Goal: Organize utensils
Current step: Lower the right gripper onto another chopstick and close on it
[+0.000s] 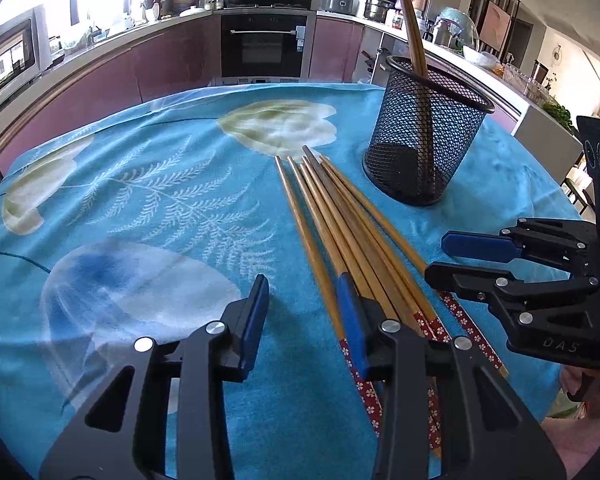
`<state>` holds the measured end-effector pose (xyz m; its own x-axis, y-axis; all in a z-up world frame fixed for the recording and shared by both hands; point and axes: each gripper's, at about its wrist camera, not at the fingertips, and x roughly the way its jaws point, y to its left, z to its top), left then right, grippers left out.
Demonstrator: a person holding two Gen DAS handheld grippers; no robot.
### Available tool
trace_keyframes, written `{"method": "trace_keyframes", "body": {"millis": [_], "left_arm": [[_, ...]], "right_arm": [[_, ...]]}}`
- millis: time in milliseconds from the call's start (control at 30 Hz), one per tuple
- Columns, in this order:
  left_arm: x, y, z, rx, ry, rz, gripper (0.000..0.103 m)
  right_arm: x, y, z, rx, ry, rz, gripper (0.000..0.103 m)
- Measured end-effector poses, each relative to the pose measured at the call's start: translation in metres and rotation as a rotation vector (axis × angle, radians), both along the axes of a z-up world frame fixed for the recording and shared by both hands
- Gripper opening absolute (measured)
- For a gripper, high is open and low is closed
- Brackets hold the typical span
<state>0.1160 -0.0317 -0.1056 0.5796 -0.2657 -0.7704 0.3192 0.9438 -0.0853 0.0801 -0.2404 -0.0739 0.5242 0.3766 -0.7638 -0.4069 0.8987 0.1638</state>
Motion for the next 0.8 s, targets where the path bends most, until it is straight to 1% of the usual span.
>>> {"method": "trace_keyframes", "body": {"millis": [67, 233, 400, 467, 567, 633, 667, 733, 800], "left_arm": [[0.002, -0.001, -0.001, 0.01, 0.001, 0.0, 0.035], [0.009, -0.005, -0.001, 0.031, 0.003, -0.003, 0.032], [0.021, -0.007, -0.001, 0.026, 0.013, 0.001, 0.029], [0.025, -0.007, -0.001, 0.026, 0.016, 0.003, 0.028], [0.029, -0.007, -0.001, 0.021, 0.02, 0.009, 0.024], [0.03, -0.008, -0.001, 0.014, 0.022, 0.013, 0.018], [0.03, -0.008, -0.002, 0.01, 0.023, 0.017, 0.017], [0.03, -0.007, -0.002, -0.005, 0.025, 0.024, 0.012], [0.03, -0.006, -0.002, -0.024, 0.029, 0.033, 0.011]], "right_arm": [[0.001, 0.003, -0.001, -0.015, -0.002, -0.001, 0.027], [0.006, 0.01, -0.002, -0.037, -0.011, 0.0, 0.026], [0.015, 0.02, -0.003, -0.068, -0.026, 0.003, 0.025], [0.02, 0.021, -0.003, -0.067, -0.026, -0.003, 0.021], [0.025, 0.019, -0.003, -0.046, -0.016, -0.015, 0.016], [0.026, 0.016, -0.003, -0.023, -0.006, -0.022, 0.008], [0.027, 0.014, -0.003, -0.008, 0.001, -0.027, 0.008], [0.027, 0.011, -0.003, 0.015, 0.009, -0.034, 0.007], [0.027, 0.008, -0.003, 0.035, 0.017, -0.039, 0.006]]}}
